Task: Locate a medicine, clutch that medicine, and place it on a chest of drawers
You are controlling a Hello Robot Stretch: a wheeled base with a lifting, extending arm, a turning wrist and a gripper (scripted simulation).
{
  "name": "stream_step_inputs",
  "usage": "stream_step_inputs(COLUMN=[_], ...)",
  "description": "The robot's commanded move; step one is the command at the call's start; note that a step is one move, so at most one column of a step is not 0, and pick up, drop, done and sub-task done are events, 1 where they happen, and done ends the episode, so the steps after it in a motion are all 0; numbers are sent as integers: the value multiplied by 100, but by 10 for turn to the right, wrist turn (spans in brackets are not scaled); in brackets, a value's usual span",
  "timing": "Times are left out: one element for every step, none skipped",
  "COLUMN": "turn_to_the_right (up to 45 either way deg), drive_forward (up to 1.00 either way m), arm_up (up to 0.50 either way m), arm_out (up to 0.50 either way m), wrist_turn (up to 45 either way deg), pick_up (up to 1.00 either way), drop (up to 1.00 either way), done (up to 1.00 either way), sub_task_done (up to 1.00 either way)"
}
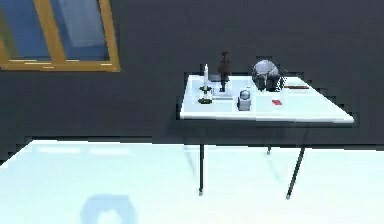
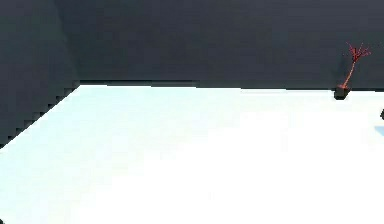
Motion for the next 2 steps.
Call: stream_step_inputs(turn_to_the_right=[30,0], drive_forward=[0,50], arm_up=[0,0], arm_out=[0,0], wrist_turn=[0,0], pick_up=[0,0], drop=[0,0], done=[0,0], sub_task_done=[0,0])
